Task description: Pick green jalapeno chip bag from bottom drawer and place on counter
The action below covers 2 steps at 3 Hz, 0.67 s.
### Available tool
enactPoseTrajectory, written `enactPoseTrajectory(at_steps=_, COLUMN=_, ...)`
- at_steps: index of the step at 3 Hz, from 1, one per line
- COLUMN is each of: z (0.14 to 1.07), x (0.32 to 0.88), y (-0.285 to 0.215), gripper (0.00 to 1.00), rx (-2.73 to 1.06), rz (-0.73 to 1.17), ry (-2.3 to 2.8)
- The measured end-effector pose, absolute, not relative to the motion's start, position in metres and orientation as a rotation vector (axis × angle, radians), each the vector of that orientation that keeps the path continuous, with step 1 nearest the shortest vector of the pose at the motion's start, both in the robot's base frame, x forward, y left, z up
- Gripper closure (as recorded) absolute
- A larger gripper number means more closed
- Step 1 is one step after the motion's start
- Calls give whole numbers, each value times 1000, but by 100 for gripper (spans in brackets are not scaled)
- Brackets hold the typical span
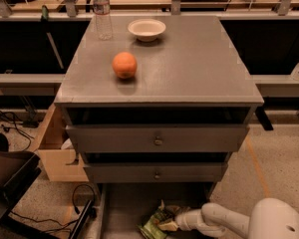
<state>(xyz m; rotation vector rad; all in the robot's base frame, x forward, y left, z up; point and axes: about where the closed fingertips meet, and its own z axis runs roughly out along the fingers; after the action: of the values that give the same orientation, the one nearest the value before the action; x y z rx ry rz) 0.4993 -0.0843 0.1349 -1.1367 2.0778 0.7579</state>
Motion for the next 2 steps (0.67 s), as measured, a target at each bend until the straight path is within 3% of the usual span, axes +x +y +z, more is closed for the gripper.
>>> enactPoseTrajectory(at_steps=2, z=134, x=497, y=-80, gripper=88, rx=-1139, rz=766, ry=2076)
